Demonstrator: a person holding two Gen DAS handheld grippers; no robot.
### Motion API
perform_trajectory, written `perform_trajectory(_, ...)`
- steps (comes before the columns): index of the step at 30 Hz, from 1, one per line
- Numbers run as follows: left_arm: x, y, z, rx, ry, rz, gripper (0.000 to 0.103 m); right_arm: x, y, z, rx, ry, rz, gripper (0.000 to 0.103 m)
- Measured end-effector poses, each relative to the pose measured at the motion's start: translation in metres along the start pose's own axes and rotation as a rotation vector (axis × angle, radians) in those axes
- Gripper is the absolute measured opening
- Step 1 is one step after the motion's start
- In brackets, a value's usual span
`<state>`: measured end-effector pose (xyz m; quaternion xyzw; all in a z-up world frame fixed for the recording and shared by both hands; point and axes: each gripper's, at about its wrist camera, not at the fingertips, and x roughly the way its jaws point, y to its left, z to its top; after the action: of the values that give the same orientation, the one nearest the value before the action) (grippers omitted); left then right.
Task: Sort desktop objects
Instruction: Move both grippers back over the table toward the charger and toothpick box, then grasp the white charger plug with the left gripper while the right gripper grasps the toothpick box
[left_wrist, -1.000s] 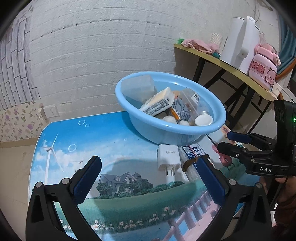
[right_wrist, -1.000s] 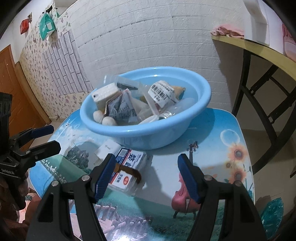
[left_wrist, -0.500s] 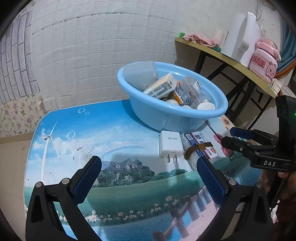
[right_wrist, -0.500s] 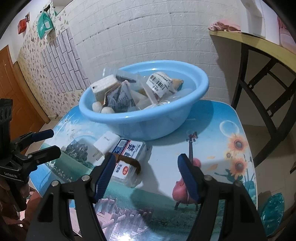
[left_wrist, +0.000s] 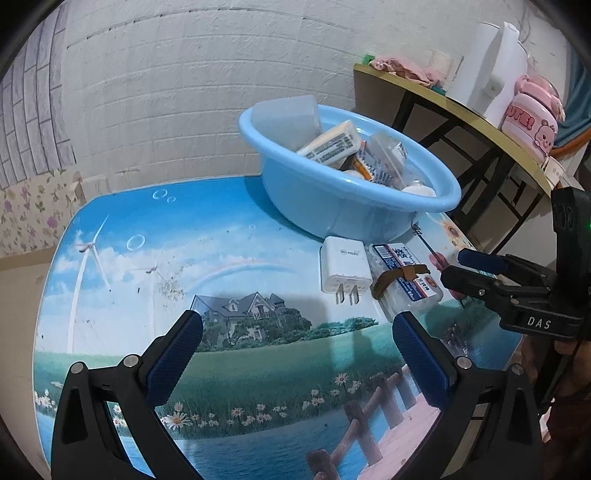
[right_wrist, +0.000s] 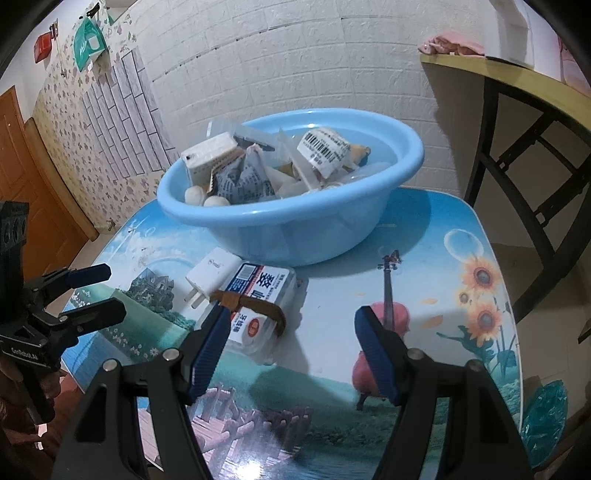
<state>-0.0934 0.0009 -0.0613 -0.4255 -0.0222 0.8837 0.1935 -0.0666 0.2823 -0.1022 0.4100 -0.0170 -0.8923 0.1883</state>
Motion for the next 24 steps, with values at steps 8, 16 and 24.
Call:
perform_trajectory(8,0.006,0.001,-0.003,-0.002,0.015,-0.006,0.103,0.013,0.02,-0.003,-0.023,0.034,0.017,0.07)
perform_trajectory(16,0.006,0.002,-0.003,-0.009,0.01,-0.011,0.103,0.028,0.042,0.002,-0.066,0.053,-0.006,0.07)
perform_trajectory(24,0.012,0.002,-0.003,-0.012,0.024,-0.011,0.103,0.032,0.036,-0.007,-0.084,0.063,0.026,0.063)
